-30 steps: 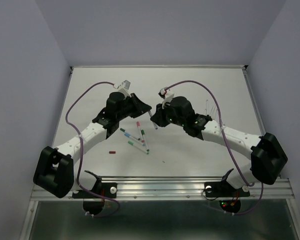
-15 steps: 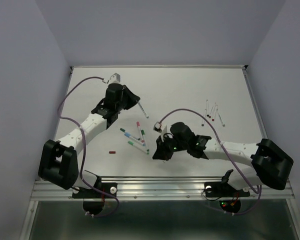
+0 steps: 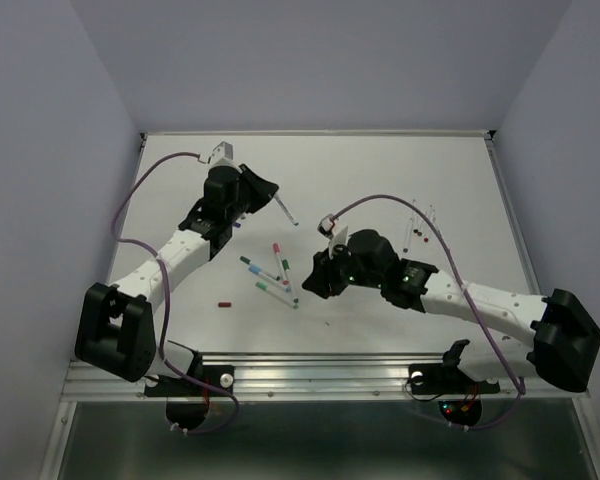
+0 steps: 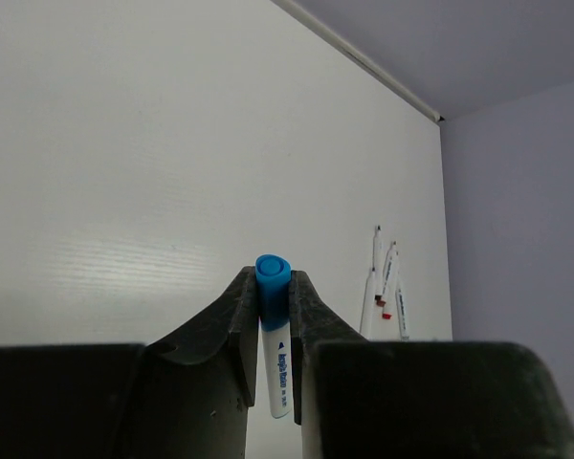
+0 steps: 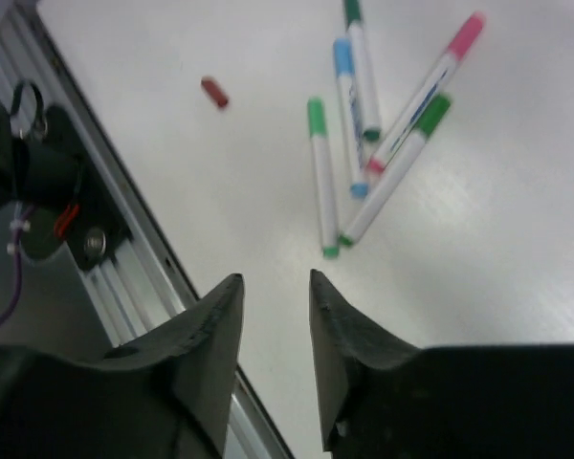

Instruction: Open the pen caps

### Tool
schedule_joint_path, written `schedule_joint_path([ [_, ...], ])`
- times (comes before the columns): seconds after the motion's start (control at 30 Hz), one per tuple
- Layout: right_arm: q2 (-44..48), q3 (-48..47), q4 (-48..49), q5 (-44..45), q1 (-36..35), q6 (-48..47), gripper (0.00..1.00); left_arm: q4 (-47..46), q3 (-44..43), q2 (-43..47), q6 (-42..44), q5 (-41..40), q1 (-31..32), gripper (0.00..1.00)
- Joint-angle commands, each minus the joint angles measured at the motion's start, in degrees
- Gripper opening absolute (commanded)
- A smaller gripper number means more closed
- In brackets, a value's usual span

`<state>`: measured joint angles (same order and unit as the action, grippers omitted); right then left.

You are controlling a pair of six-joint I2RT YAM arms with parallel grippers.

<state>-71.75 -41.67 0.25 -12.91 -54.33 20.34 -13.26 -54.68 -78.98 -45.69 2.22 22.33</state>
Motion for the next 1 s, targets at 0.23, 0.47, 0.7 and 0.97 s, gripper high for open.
schedule_joint_path([
  [0.23,-10.6,-19.5,1.5,13.3,7.7,-7.9,0.6,-3.1,6.0,6.8,-2.1,6.2,5.1,0.0],
  [0.47,-16.3,-24.5,1.1,11.9,8.2,-9.2,0.5,-3.9,7.5,9.9,-3.0,6.3,6.8,0.0],
  [0.7,-16.5,-23.2,1.2,0.8,8.2,-8.5,0.01,-4.7,8.0,8.6,-4.5,5.3,7.1,0.0],
  [0.97,-8.7,-3.8,3.0,-9.4,3.2,-1.6,0.01,-2.0,-1.3,2.5,-2.4,-7.5,3.0,0.0],
])
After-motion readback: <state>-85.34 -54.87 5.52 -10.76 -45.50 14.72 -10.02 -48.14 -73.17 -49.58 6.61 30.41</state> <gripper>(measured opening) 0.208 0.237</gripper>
